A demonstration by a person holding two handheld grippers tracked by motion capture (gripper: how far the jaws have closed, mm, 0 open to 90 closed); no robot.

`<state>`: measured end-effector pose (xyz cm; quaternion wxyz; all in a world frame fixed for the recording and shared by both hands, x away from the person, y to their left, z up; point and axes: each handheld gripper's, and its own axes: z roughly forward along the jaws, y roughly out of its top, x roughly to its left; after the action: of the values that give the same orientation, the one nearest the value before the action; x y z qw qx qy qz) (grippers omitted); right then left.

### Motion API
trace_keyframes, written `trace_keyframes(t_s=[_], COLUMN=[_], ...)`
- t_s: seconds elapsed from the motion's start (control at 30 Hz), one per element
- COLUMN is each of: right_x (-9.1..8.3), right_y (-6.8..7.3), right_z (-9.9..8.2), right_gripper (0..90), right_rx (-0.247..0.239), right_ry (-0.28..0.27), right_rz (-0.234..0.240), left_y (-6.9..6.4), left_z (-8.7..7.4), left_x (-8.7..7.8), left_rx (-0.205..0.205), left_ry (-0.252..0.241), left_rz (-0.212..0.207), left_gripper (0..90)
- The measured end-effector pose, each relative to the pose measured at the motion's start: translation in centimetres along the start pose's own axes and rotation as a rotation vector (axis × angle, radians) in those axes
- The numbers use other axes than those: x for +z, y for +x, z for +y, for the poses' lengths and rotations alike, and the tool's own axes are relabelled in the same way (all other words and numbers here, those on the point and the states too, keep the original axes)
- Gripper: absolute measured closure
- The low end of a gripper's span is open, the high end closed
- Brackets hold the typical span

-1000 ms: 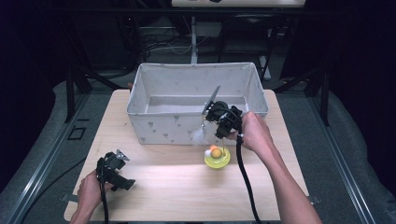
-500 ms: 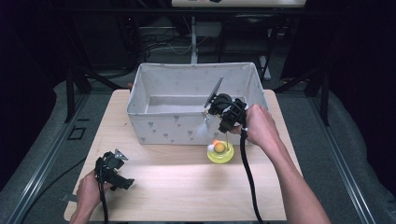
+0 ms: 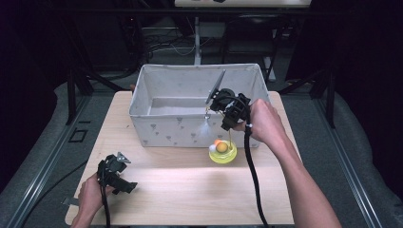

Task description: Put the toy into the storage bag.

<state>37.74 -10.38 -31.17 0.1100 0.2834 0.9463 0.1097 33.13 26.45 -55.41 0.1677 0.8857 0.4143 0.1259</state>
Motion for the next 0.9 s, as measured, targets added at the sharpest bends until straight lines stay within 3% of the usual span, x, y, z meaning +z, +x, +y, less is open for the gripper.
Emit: trace_keyframes(t_s=[0.9], right_x=[-4.0], right_y=[-0.7], right_z=[0.7], right_gripper=[88.2], right_rx=[0.002], right_ry=[-0.019], right_rz=[-0.033], left_y=[0.1], left_z=[0.0], left_x=[0.0], left_rx=[0.006], left_ry=[0.002], left_rz=[-0.004], left_gripper=[0.6])
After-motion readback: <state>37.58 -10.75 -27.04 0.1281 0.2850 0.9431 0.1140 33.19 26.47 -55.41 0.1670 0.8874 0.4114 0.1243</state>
